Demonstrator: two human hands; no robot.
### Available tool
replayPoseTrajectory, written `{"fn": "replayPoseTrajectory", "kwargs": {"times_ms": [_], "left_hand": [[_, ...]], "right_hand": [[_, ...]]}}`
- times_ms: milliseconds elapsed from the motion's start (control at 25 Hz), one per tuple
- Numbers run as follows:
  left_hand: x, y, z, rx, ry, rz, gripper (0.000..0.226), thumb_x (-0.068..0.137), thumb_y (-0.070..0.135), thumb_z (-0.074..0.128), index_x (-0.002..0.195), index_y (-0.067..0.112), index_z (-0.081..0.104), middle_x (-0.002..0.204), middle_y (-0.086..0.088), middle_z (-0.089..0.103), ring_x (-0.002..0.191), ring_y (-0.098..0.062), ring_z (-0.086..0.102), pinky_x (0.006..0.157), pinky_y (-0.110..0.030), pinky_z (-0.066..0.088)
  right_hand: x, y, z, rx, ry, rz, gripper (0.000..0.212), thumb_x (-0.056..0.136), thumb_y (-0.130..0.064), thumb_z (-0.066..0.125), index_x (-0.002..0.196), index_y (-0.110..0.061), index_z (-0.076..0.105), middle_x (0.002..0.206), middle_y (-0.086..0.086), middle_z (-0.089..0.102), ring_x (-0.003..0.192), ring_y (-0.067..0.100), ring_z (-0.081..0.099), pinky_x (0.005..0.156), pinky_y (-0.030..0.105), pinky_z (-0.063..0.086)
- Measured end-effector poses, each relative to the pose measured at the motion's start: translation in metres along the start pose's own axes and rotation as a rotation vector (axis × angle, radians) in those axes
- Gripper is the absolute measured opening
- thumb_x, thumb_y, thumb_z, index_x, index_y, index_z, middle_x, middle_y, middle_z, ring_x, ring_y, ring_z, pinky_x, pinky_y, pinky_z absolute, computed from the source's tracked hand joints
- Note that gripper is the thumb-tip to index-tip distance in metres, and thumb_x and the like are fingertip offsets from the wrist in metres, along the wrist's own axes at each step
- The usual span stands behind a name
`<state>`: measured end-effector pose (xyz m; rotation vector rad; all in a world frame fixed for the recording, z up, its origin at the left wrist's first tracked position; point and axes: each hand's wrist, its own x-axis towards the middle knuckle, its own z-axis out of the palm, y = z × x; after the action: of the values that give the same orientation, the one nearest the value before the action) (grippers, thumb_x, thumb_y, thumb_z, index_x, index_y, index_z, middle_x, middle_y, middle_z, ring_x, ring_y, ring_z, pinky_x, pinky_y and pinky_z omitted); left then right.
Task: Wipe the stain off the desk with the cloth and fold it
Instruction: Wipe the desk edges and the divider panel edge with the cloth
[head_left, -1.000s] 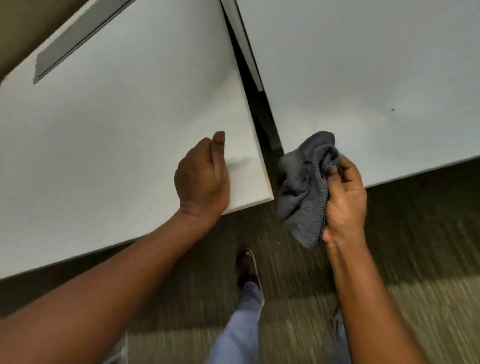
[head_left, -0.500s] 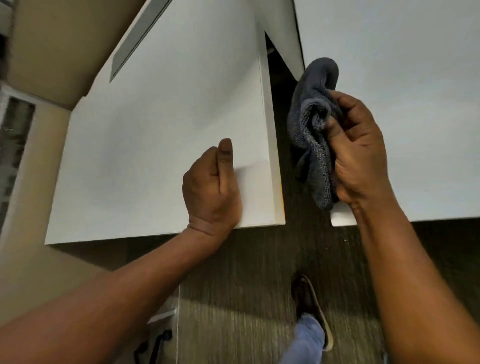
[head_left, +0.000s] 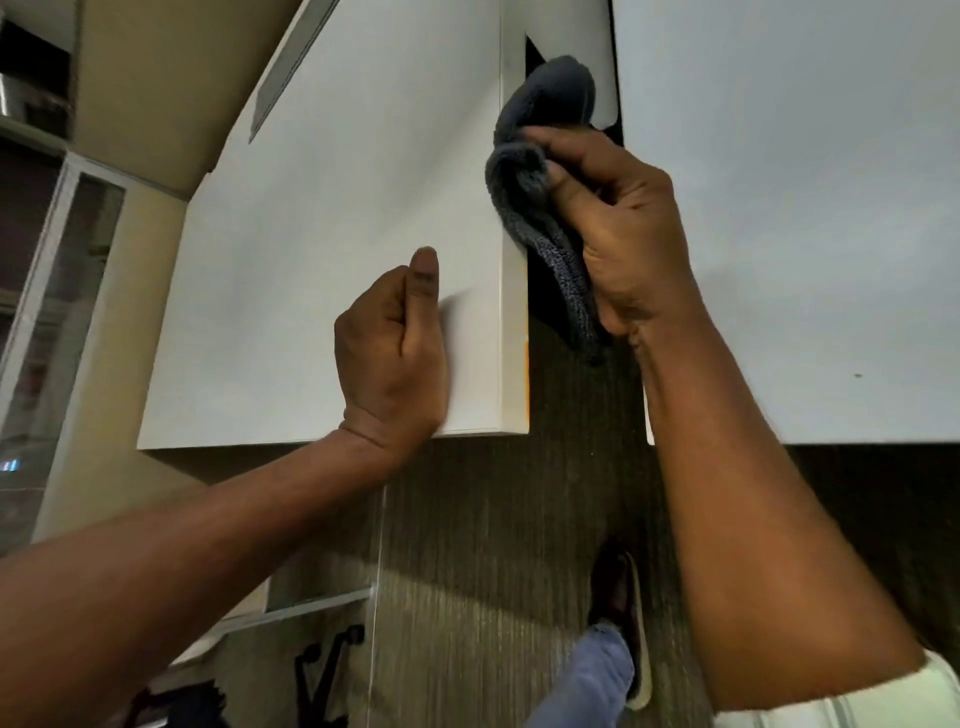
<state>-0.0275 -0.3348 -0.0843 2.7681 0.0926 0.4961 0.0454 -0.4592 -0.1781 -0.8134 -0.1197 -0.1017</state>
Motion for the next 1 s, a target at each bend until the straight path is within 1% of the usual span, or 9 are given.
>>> {"fn": "replayPoseTrajectory", "kwargs": {"times_ms": [80, 120, 280, 320, 480, 640, 800, 880, 1000], "left_hand": [[-0.002, 0.001, 0.0, -0.002, 0.019, -0.017, 0.044, 0.097, 0.032, 0.039, 0.061, 0.006, 0.045, 0.053, -0.003, 0.041, 0.056, -0.026, 0.041, 0.052, -0.041, 0.032], [-0.002, 0.001, 0.0, -0.003, 0.029, -0.025, 0.045, 0.097, 0.032, 0.038, 0.062, 0.006, 0.045, 0.053, -0.003, 0.041, 0.057, -0.027, 0.041, 0.053, -0.042, 0.033], [-0.003, 0.002, 0.003, -0.011, 0.051, -0.015, 0.049, 0.098, 0.032, 0.038, 0.062, 0.0, 0.045, 0.059, -0.024, 0.045, 0.06, -0.035, 0.042, 0.054, -0.046, 0.034], [-0.004, 0.002, 0.002, -0.011, 0.058, -0.014, 0.049, 0.098, 0.032, 0.038, 0.062, -0.001, 0.045, 0.06, -0.026, 0.045, 0.06, -0.035, 0.042, 0.054, -0.046, 0.034], [-0.003, 0.001, 0.003, -0.028, 0.08, -0.004, 0.049, 0.097, 0.032, 0.038, 0.062, -0.001, 0.046, 0.059, -0.025, 0.046, 0.059, -0.034, 0.042, 0.053, -0.045, 0.035], [-0.003, 0.001, 0.002, -0.013, 0.061, 0.004, 0.043, 0.097, 0.032, 0.038, 0.061, 0.009, 0.045, 0.054, -0.008, 0.042, 0.058, -0.029, 0.042, 0.053, -0.041, 0.034], [-0.002, 0.0, 0.001, 0.015, 0.039, 0.016, 0.047, 0.097, 0.032, 0.038, 0.058, 0.007, 0.043, 0.049, 0.003, 0.034, 0.051, -0.014, 0.03, 0.05, -0.03, 0.025], [-0.003, -0.001, 0.001, 0.013, 0.027, 0.018, 0.045, 0.097, 0.032, 0.038, 0.058, 0.01, 0.043, 0.05, 0.006, 0.036, 0.049, -0.012, 0.032, 0.049, -0.024, 0.024], [-0.004, -0.002, 0.002, 0.016, 0.022, 0.014, 0.044, 0.097, 0.032, 0.039, 0.058, 0.013, 0.043, 0.05, 0.007, 0.038, 0.049, -0.006, 0.037, 0.049, -0.019, 0.025]], "right_hand": [[0.007, -0.009, 0.007, -0.163, 0.003, -0.018, 0.02, 0.09, -0.013, 0.066, 0.109, -0.008, 0.07, 0.113, 0.011, 0.065, 0.107, 0.014, 0.061, 0.097, 0.022, 0.049], [0.012, -0.014, 0.01, -0.244, 0.017, -0.021, 0.018, 0.087, -0.02, 0.07, 0.103, -0.013, 0.073, 0.109, 0.006, 0.065, 0.103, 0.009, 0.062, 0.093, 0.019, 0.05], [0.026, -0.025, 0.017, -0.349, 0.052, 0.04, 0.009, 0.077, -0.029, 0.078, 0.083, -0.022, 0.077, 0.085, -0.013, 0.071, 0.086, 0.0, 0.067, 0.084, 0.025, 0.056], [0.026, -0.023, 0.017, -0.322, 0.056, 0.046, 0.01, 0.078, -0.027, 0.079, 0.085, -0.02, 0.077, 0.085, -0.013, 0.072, 0.086, 0.0, 0.068, 0.085, 0.026, 0.057], [0.012, -0.009, 0.013, -0.093, 0.138, 0.045, 0.024, 0.082, -0.01, 0.075, 0.104, -0.004, 0.072, 0.099, 0.004, 0.072, 0.099, 0.013, 0.069, 0.09, 0.025, 0.055], [-0.012, -0.006, 0.012, -0.178, 0.114, 0.008, 0.021, 0.081, -0.012, 0.076, 0.101, -0.014, 0.07, 0.095, -0.005, 0.07, 0.095, 0.004, 0.067, 0.084, 0.014, 0.053], [-0.066, -0.009, 0.009, -0.15, 0.079, 0.053, 0.024, 0.077, -0.002, 0.076, 0.098, -0.012, 0.071, 0.089, -0.006, 0.069, 0.086, -0.004, 0.065, 0.08, 0.011, 0.051], [-0.04, -0.01, 0.017, -0.159, 0.182, 0.066, 0.021, 0.079, -0.003, 0.075, 0.098, -0.012, 0.072, 0.09, -0.003, 0.07, 0.088, 0.0, 0.066, 0.083, 0.016, 0.054], [0.009, -0.017, 0.028, -0.147, 0.294, 0.113, 0.015, 0.083, -0.004, 0.072, 0.098, -0.003, 0.072, 0.091, 0.003, 0.071, 0.093, 0.015, 0.067, 0.093, 0.032, 0.054]]}}
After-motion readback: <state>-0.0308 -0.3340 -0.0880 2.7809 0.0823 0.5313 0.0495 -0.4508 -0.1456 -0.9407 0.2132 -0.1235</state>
